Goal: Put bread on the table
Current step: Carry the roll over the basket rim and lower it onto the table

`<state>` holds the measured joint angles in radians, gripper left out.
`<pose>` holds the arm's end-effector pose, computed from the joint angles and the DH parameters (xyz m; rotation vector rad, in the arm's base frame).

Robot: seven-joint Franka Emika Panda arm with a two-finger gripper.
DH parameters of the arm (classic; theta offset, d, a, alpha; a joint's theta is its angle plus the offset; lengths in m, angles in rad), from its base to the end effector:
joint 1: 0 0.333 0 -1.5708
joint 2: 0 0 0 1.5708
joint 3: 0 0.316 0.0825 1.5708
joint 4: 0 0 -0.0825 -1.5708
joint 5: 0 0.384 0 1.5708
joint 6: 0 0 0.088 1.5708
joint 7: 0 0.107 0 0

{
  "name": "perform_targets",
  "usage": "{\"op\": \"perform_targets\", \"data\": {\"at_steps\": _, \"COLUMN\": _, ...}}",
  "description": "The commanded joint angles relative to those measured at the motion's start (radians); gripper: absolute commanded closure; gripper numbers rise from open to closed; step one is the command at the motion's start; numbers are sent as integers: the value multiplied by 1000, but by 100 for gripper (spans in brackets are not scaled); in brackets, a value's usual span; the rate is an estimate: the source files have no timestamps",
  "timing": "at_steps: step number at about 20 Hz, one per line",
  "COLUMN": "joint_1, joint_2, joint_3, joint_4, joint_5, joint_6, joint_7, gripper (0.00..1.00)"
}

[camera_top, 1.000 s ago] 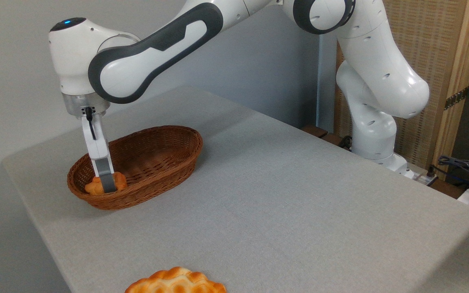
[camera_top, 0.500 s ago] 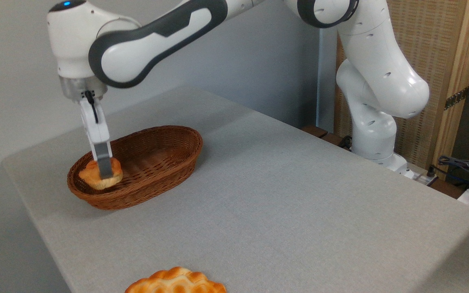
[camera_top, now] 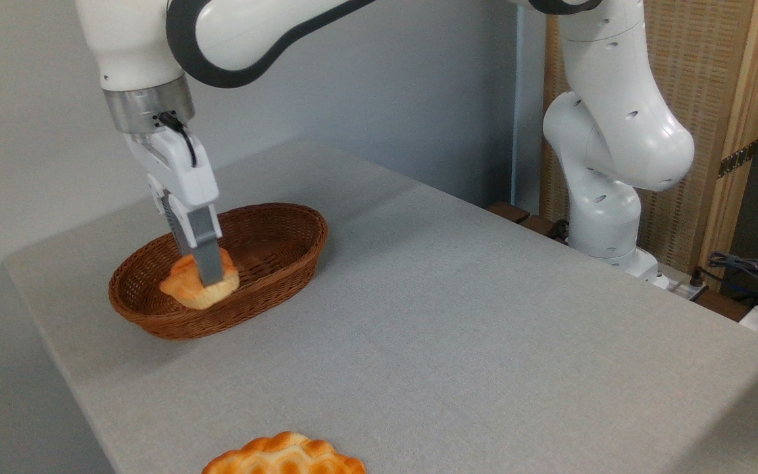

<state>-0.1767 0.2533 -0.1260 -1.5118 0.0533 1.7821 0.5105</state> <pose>0.6159 -0.1787 0.5207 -2.8606 1.2426 -0.0262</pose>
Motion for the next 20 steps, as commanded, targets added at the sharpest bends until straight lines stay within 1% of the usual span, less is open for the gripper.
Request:
{"op": "perform_targets", "data": {"at_steps": 1, "joint_1": -9, "joint_2": -16, "joint_3": 54, "joint_4": -28, "joint_5": 2, "joint_6": -90, "joint_7": 3, "gripper": 0}}
{"op": "perform_targets", "data": {"at_steps": 3, "joint_1": -7, "joint_2": -14, "joint_3": 80, "joint_4": -33, "joint_5": 5, "joint_6": -105, "joint_7": 3, "gripper": 0}}
{"op": "perform_targets", "data": {"at_steps": 4, "joint_1": -7, "joint_2": -13, "joint_3": 83, "joint_4": -40, "joint_5": 5, "joint_6": -108, "joint_7": 3, "gripper": 0}}
{"op": "perform_targets", "data": {"at_steps": 16, "joint_1": -7, "joint_2": -6, "joint_3": 83, "joint_4": -64, "joint_5": 6, "joint_6": -108, "joint_7": 2, "gripper": 0}}
{"op": "perform_targets", "data": {"at_steps": 20, "joint_1": -4, "joint_2": -9, "joint_3": 103, "joint_4": -61, "joint_5": 8, "joint_6": -105, "joint_7": 3, "gripper": 0}}
